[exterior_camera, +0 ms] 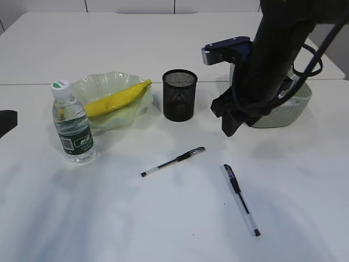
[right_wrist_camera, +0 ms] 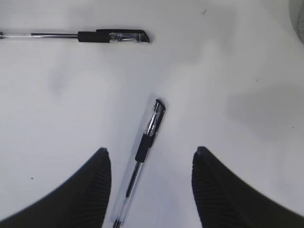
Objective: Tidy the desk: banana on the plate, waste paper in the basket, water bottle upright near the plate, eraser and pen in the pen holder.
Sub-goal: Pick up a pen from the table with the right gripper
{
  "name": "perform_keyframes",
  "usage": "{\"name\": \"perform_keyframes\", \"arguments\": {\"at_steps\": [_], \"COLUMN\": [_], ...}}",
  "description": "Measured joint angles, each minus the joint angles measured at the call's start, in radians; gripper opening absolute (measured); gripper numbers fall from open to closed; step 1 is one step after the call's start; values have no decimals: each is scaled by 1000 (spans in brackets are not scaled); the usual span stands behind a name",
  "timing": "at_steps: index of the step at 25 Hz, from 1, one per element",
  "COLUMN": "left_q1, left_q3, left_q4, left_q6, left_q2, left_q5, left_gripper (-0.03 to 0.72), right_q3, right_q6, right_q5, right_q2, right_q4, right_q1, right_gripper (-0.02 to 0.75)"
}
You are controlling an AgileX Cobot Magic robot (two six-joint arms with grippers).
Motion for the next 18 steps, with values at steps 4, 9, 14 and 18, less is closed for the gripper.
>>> {"name": "perform_keyframes", "arguments": {"at_steps": [4, 9, 14, 18], "left_q1": [0, 0, 0, 0], "left_q3": [0, 0, 0, 0], "left_q4": [0, 0, 0, 0], "left_q6": [0, 0, 0, 0], "left_q2": [0, 0, 0, 0], "left_q5": [0, 2, 4, 4], "left_gripper": [508, 508, 508, 508], "right_q3": [61, 141, 186, 196], "right_q6": [4, 18, 26, 43], "right_q5": [-29, -89, -131, -171], "right_q2": [-28, -54, -64, -64], "right_q4": [2, 2, 2, 2], "right_q1": [0, 0, 0, 0], "right_gripper": [410, 409, 409, 409]}}
